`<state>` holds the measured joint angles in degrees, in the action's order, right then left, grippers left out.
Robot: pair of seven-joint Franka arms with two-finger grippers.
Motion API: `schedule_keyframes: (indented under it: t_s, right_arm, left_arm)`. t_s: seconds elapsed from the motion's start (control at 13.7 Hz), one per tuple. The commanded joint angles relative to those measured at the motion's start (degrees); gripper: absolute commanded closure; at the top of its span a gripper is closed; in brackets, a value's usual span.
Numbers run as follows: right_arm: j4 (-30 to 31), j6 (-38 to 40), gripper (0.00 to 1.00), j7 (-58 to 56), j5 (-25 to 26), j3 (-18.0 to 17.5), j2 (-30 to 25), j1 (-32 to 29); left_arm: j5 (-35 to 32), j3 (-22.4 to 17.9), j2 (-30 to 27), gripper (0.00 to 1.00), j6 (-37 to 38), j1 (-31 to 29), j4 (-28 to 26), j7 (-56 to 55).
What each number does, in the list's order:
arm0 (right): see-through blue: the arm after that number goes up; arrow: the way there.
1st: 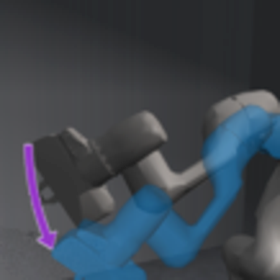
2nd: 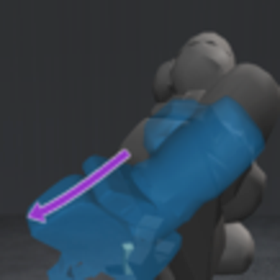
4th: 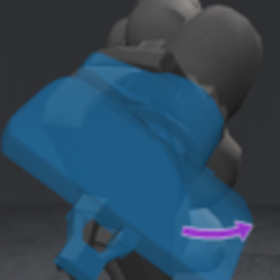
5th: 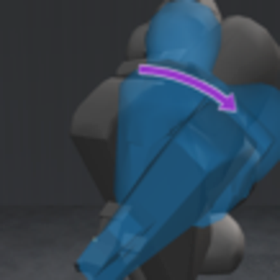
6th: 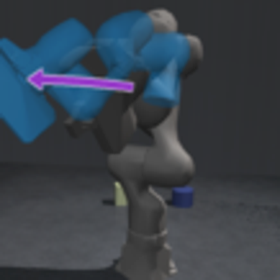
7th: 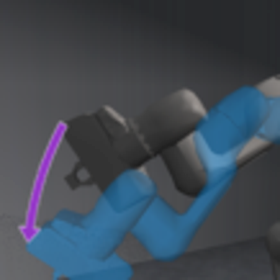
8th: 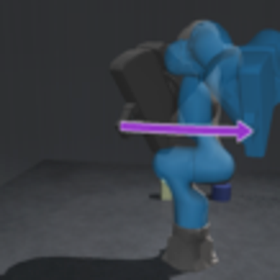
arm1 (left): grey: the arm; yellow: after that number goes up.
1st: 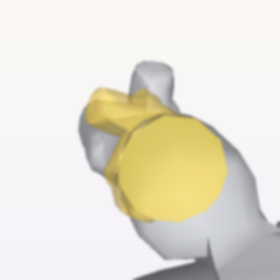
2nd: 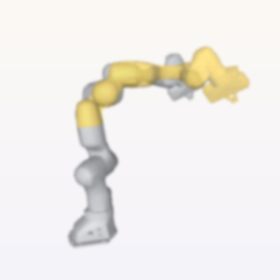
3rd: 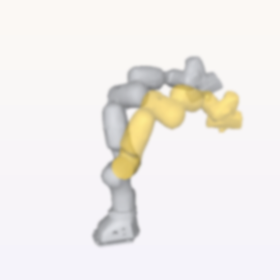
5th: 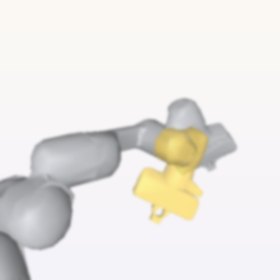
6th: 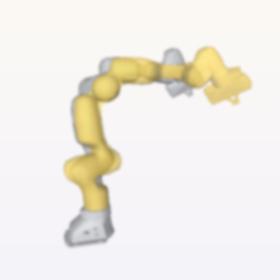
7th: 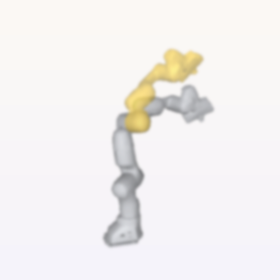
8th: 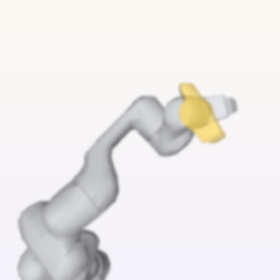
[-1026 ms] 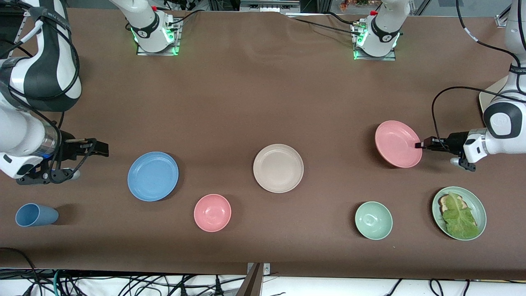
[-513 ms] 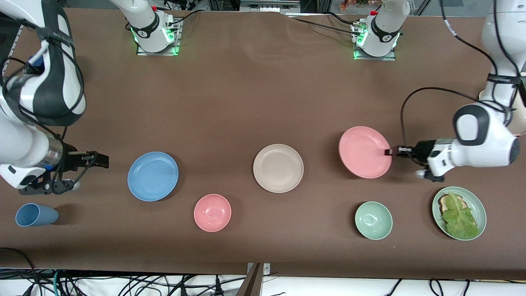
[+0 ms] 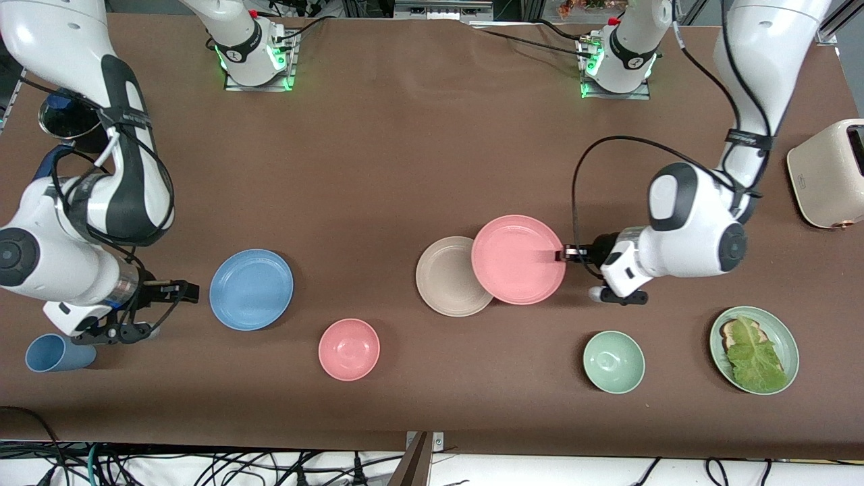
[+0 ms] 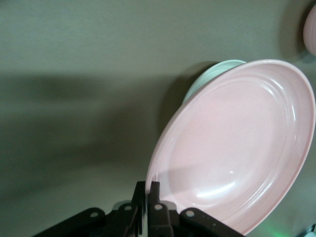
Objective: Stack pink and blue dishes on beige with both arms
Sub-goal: 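Carry the pink plate over the beige plate while the right gripper nears the blue plate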
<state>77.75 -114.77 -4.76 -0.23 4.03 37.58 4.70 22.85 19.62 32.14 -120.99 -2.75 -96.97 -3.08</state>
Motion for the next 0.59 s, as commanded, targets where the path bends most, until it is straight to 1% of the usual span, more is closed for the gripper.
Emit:
schedule_keyframes:
  t_s: [0.0,0.15,0.29,0.37,0.51]
  right_arm:
    - [0.1,-3.3,0.00,0.4,-0.3,-0.2,2.5,-0.3]
    - [3.2,-7.6,0.00,0.4,-1.0,-0.2,3.1,-0.3]
    - [9.8,-15.4,0.00,0.4,-1.1,-0.2,2.9,-0.3]
    - [12.3,-17.8,0.00,0.4,-1.2,-0.2,2.6,-0.3]
    - [13.7,-18.4,0.00,0.5,-1.2,-0.3,2.4,-0.3]
  left_arm:
    - [0.6,-0.8,3.4,1.00,-5.1,4.5,1.8,-4.6]
    - [0.7,-0.9,4.9,1.00,-8.9,7.3,1.8,-7.5]
    - [0.6,-1.1,6.2,1.00,-11.6,9.2,1.9,-9.9]
    - [0.6,-1.2,6.9,1.00,-12.8,10.1,1.8,-10.3]
    - [0.6,-1.4,7.9,1.00,-15.0,11.3,1.8,-10.5]
